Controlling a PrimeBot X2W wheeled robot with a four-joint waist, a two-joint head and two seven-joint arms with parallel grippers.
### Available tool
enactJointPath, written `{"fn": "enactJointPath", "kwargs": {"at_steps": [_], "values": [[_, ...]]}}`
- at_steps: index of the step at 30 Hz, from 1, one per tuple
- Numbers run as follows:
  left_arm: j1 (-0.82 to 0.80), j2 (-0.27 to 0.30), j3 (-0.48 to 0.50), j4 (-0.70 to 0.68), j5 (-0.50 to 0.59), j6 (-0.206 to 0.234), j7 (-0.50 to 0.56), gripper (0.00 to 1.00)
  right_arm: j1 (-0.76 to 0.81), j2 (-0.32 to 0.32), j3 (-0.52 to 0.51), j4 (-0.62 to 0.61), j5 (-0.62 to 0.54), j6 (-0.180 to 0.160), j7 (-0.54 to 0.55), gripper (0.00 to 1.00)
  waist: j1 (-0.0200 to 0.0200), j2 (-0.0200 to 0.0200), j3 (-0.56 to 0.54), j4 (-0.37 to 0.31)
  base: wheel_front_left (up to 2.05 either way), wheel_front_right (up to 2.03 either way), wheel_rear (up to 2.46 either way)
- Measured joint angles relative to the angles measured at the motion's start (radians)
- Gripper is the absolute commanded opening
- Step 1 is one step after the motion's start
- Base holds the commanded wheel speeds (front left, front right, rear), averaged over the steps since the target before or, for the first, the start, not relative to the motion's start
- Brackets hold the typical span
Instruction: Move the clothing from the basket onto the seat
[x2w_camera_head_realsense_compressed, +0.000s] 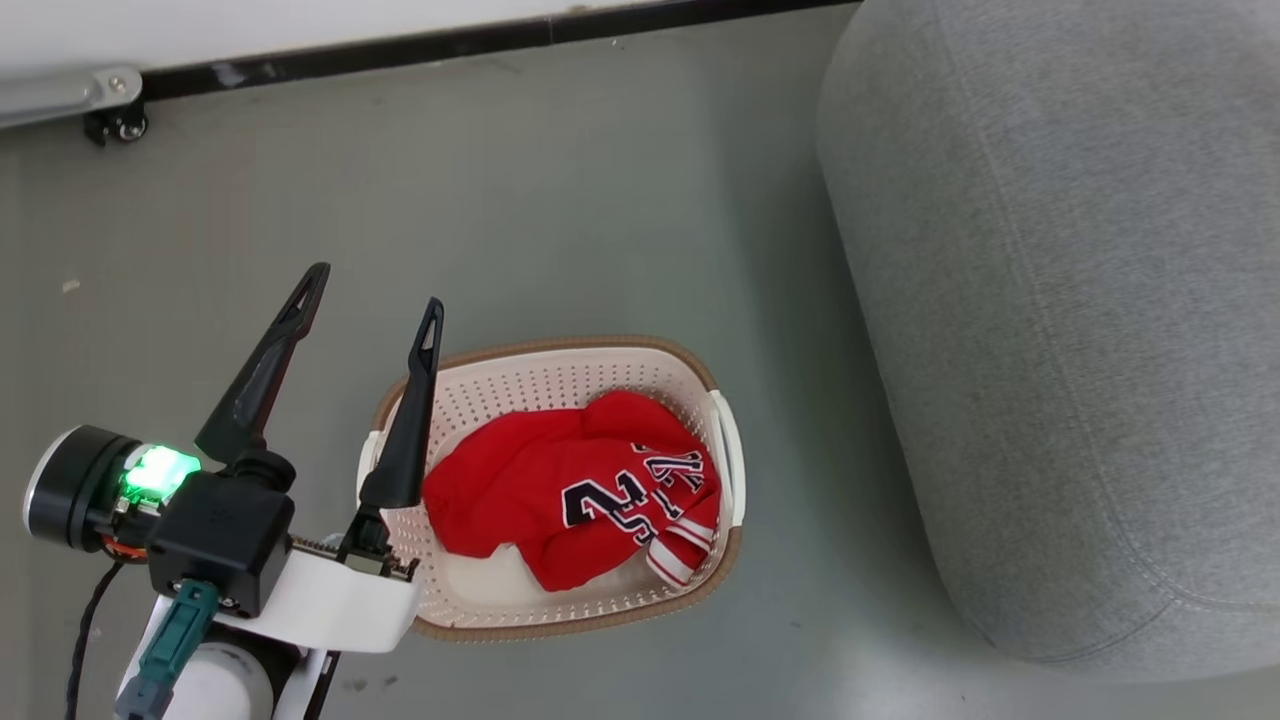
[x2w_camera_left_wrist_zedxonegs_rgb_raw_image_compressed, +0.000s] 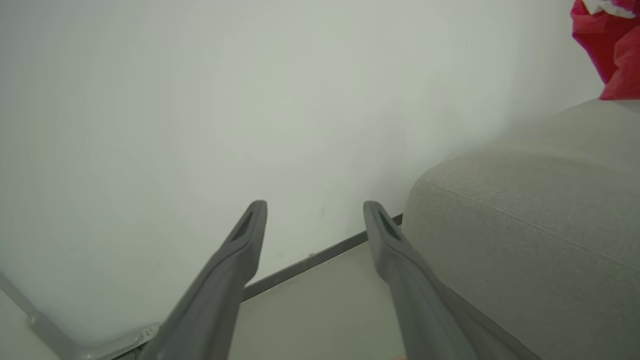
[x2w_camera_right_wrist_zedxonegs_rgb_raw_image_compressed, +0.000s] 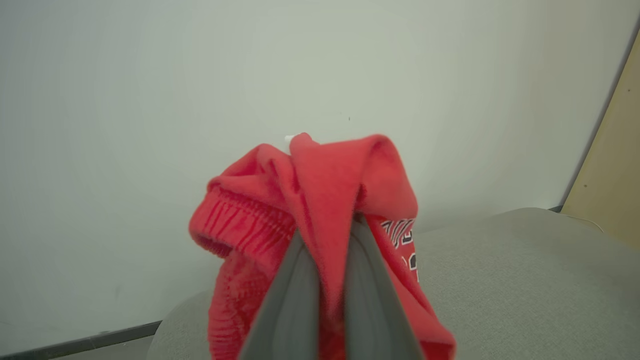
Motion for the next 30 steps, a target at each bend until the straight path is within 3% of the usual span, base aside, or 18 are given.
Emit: {"fn": "enactJointPath", "kwargs": {"at_steps": [12,30], "values": [[-0.033,0.010,-0.012,-0.045,0.028,-0.008,0.043,1.00,-0.014,0.000,0.010,0.126,-0.112,0.000,-0.067,0.00,0.0000,0.0000,0.084,0.047,0.00,0.00,0.00],[-0.093,0.019,-0.017,-0.063,0.029,-0.025,0.061,1.00,-0.011,0.091,-0.047,0.295,-0.103,0.000,-0.145,0.00,0.0000,0.0000,0.174,0.063,0.00,0.00,0.00]]}}
